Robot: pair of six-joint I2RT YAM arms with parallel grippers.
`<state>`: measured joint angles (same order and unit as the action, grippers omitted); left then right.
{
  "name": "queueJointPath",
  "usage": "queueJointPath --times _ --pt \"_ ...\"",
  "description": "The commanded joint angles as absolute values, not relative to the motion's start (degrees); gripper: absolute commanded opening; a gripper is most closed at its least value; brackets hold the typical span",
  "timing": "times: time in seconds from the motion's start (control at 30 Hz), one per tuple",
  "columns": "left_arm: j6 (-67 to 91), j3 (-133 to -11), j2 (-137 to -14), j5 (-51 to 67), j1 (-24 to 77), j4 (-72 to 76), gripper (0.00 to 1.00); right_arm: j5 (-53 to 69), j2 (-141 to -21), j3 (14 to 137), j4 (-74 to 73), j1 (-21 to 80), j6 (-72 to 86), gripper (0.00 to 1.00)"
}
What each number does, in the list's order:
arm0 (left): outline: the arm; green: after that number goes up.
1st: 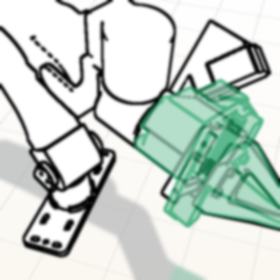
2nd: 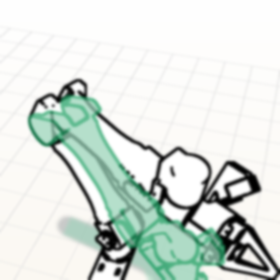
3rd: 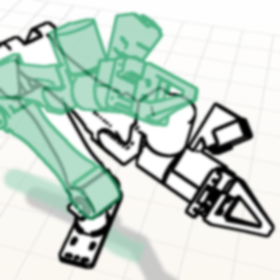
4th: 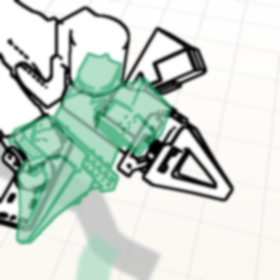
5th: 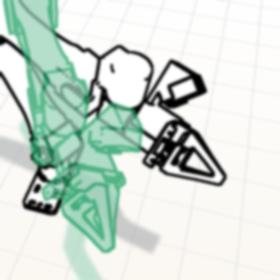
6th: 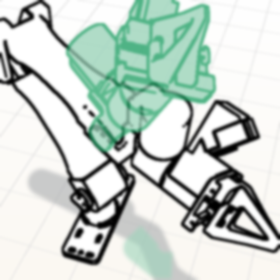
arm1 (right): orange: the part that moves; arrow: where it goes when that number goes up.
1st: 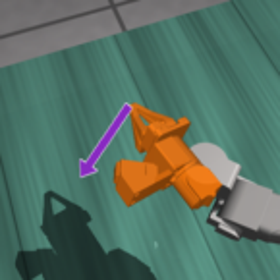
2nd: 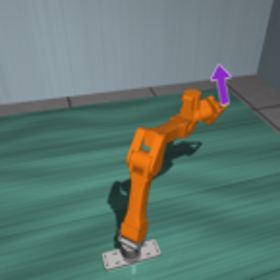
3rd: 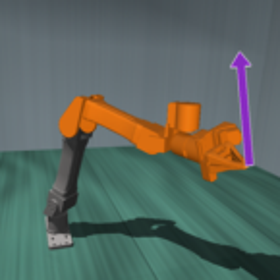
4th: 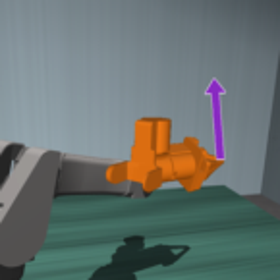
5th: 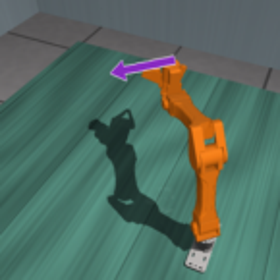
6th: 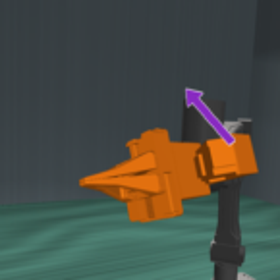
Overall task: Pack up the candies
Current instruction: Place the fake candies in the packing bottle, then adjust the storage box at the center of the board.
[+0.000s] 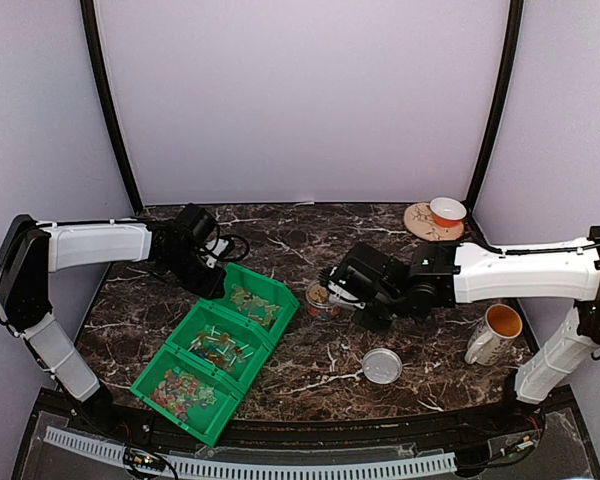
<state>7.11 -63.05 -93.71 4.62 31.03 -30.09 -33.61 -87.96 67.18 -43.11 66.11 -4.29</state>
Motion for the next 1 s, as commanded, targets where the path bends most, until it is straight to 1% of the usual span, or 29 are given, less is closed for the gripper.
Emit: queueJointPath --times 0.0,0.2,0.33,0.5,0.6,0.73,0.87,0.97 --pt "7.2 -65.0 -91.2 4.5 31.2 -30.1 0.00 -37.2 -87.2 69.8 -42.2 66.6 -4.8 0.00" --pt "6.9 -65.0 -91.4 4.8 31.2 -30.1 0.00 -34.2 -87.9 72.5 -39.9 69.4 -8.8 0.00" --pt "6.7 -65.2 -91.9 4.2 31.2 -30.6 0.00 -33.8 -90.6 78.0 -41.4 72.8 -12.1 0.00" --pt "6.8 -65.3 -91.9 3.6 31.2 -30.9 0.00 -35.3 -97.7 85.4 -46.9 75.5 -14.3 0.00" --pt "6.9 -65.4 -92.0 3.9 31.2 -30.9 0.00 -38.6 -102.6 89.7 -50.7 76.7 -14.8 0.00" --pt "7.2 -64.1 -90.6 12.0 31.2 -28.1 0.00 -41.6 -105.9 93.1 -51.4 77.1 -14.7 0.00" --pt "8.1 -63.2 -90.9 16.2 30.3 -26.7 0.00 -39.3 -101.6 93.7 -44.6 76.9 -13.3 0.00" --pt "9.1 -62.7 -91.9 20.9 29.2 -25.3 0.00 -40.7 -99.1 93.1 -40.1 76.8 -12.0 0.00"
